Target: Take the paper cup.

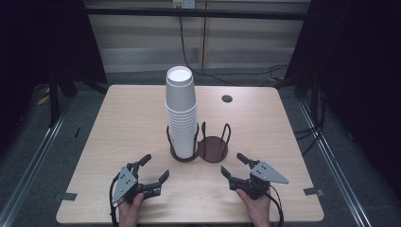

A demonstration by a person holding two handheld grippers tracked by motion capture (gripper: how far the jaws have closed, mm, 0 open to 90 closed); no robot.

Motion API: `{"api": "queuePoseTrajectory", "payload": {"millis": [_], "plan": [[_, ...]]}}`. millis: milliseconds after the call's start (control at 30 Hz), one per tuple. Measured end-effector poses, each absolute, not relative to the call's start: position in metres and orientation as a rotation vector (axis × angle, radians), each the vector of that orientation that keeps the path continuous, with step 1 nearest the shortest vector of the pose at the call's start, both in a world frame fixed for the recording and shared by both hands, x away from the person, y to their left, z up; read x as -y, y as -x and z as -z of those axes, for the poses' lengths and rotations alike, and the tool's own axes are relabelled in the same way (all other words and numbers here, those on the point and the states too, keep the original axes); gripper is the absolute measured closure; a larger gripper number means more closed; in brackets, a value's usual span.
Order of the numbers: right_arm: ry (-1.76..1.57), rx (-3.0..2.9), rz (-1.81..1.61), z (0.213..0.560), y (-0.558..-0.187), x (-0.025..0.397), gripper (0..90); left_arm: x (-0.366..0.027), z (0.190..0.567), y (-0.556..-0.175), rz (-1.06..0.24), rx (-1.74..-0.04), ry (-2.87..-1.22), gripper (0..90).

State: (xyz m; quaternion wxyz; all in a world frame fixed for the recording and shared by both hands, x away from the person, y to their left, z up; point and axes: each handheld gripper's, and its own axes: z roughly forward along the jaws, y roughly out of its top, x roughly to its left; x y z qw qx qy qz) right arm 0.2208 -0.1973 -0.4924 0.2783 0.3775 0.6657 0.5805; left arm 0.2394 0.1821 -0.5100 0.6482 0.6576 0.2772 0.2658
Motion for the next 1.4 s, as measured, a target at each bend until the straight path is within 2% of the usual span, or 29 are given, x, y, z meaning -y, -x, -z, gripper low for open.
{"api": "queuePoseTrajectory", "payload": {"millis": [1400], "plan": [[-0.907, -1.980, -1.689, 0.415, -0.252, 0.190, 23.9, -0.182, 0.510, -0.240, -0.601, -0.628, -1.496, 15.7]]}}
